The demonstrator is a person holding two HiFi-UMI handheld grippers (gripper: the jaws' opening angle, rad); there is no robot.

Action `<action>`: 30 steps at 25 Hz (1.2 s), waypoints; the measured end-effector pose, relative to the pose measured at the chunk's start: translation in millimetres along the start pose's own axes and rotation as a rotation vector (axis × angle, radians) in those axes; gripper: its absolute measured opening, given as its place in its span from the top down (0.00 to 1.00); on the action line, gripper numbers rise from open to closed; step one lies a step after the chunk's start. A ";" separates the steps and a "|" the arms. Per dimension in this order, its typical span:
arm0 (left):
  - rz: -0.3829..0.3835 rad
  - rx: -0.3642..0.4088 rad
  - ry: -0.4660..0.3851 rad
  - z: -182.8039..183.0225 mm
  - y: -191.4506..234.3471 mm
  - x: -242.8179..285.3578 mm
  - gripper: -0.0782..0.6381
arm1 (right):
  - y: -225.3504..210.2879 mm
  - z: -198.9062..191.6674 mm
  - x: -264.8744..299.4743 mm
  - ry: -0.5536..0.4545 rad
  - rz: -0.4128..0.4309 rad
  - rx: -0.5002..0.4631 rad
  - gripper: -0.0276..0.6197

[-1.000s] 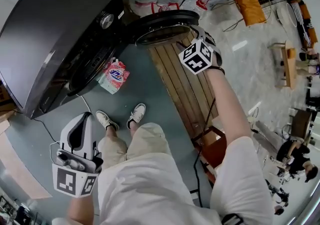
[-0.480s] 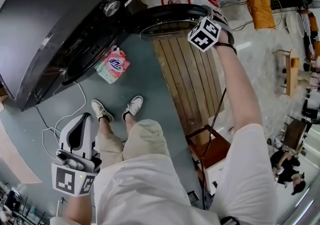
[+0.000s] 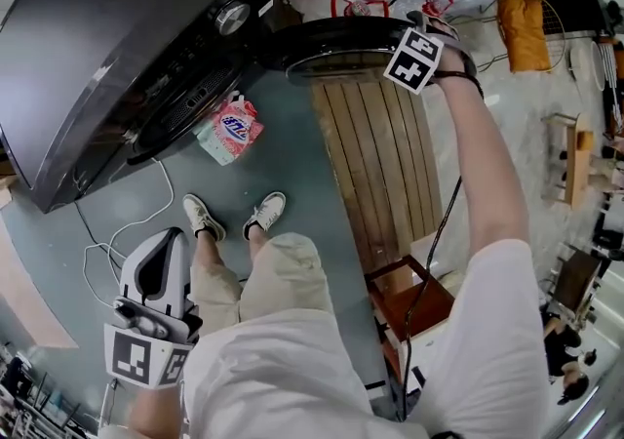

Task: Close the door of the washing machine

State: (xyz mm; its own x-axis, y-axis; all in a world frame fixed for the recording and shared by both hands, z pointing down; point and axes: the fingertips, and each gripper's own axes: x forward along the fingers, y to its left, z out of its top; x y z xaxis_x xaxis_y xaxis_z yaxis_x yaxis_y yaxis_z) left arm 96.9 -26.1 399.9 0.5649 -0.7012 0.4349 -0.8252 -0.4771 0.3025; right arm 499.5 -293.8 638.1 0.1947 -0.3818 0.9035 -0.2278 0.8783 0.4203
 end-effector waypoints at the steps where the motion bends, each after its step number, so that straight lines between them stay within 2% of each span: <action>1: 0.000 -0.004 0.001 -2.4 -0.8 -0.9 0.88 | -1.0 -1.7 3.1 0.011 0.003 -0.007 0.36; 5: -0.009 -0.027 0.013 -19.0 0.2 -3.4 0.88 | -4.4 -6.3 13.9 0.048 0.007 -0.026 0.36; 11: -0.042 0.014 0.031 -34.6 1.5 -2.8 0.88 | 7.6 4.8 20.0 0.058 0.034 -0.054 0.36; 24: -0.053 -0.005 0.026 -42.6 19.2 -19.2 0.88 | 21.8 0.8 17.6 0.079 -0.027 0.059 0.36; 30: -0.064 -0.004 0.040 -47.4 23.2 -22.2 0.89 | 27.6 1.0 14.6 0.083 -0.023 0.098 0.36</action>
State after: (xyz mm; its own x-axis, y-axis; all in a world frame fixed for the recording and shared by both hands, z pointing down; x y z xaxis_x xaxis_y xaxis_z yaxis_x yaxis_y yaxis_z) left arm 65.4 3.5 437.5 0.6165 -0.6473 0.4483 -0.7872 -0.5184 0.3340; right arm 495.1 -275.4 662.9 0.2787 -0.3732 0.8849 -0.3134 0.8356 0.4511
